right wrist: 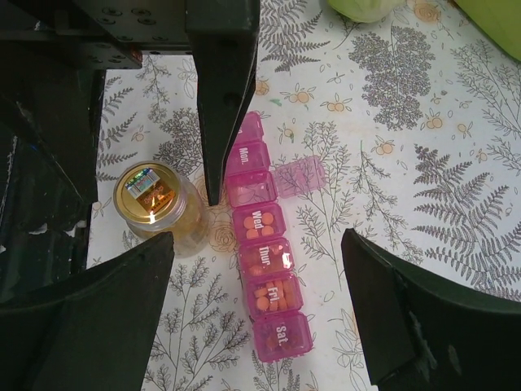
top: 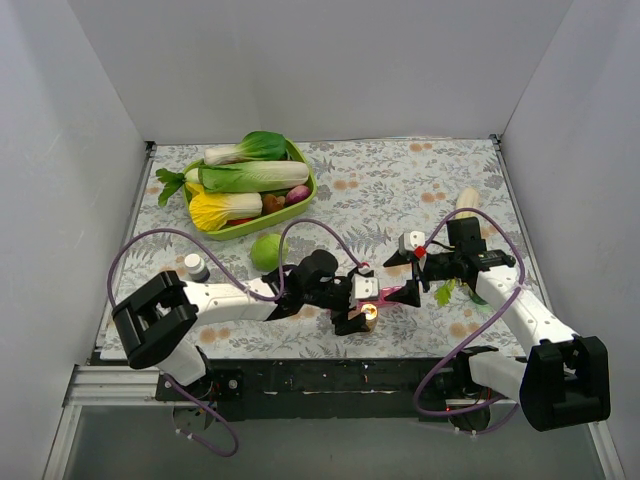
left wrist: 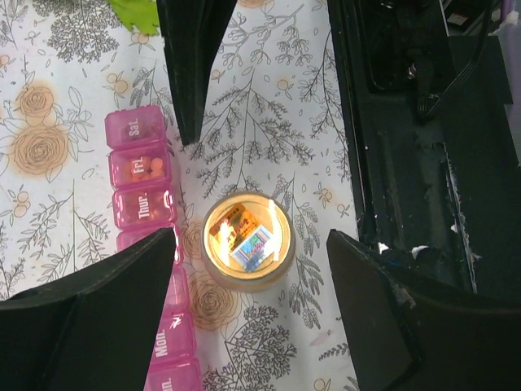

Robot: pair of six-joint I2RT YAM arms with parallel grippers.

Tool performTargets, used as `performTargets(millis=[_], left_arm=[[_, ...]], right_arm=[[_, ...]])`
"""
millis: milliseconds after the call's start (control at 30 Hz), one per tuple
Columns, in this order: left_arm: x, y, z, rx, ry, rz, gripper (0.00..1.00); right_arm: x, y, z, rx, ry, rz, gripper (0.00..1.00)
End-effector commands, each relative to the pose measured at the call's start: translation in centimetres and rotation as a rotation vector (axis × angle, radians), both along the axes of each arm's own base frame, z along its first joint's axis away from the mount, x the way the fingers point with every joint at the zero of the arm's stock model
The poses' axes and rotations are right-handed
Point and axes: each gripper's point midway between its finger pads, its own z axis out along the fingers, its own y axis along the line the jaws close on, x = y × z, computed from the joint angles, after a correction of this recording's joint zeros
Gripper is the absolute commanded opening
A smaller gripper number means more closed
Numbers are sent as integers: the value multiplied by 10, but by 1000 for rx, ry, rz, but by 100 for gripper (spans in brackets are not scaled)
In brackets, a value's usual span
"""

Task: Sort the pills into containers

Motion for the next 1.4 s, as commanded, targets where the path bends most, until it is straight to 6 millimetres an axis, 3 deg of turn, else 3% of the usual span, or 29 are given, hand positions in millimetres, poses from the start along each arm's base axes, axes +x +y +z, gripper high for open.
performTargets(millis=[0,133,233,267,300,367,433,467,500,533,600,800,833,867,900,933,967,1033,1200,1367], left_arm=[[1,-17,19,-51,-8,-12,73],[4,-20,16,-40,14,11,50],[4,-18,14,-28,33,36,23],[5,-17,14,-25,35,43,4],[6,-16,16,-25,41,59,0],[11,-12,20,-24,85,141,0],[19,-8,42,-79,107,240,0],[17,-3,47,-99,198,309,0],[18,-1,58,-136,231,354,0],[18,5,78,-193,258,391,0],[16,15,83,-239,373,483,0],[26,47,120,-475,488,674,0],[29,50,123,-500,495,699,0],[34,56,133,-546,497,734,0],[43,62,138,-585,497,789,0],[44,64,139,-605,515,809,0],[48,66,142,-625,512,827,0],[53,70,149,-664,516,859,0],[60,73,167,-756,537,881,0],[64,75,175,-821,582,902,0]], right_arm=[[-2,3,8,38,-18,25,91],[-2,3,7,39,-10,24,91],[-2,2,5,37,-5,25,91],[-3,3,5,35,-6,29,91],[-6,2,3,29,7,30,91],[-9,2,2,28,-6,53,91],[-18,2,3,41,1,95,91],[-22,2,4,51,-8,121,91],[-25,5,17,77,-27,153,91],[-36,4,17,77,-11,193,91],[-40,4,27,79,4,220,91],[-37,24,64,85,160,240,88],[-37,27,68,91,150,235,88],[-22,36,73,103,51,230,88],[-24,43,70,50,132,177,88],[-25,47,79,50,85,151,89],[-25,51,72,46,64,130,94],[-26,67,80,45,8,120,96],[-24,81,66,11,77,91,94],[-23,92,67,34,124,73,89]])
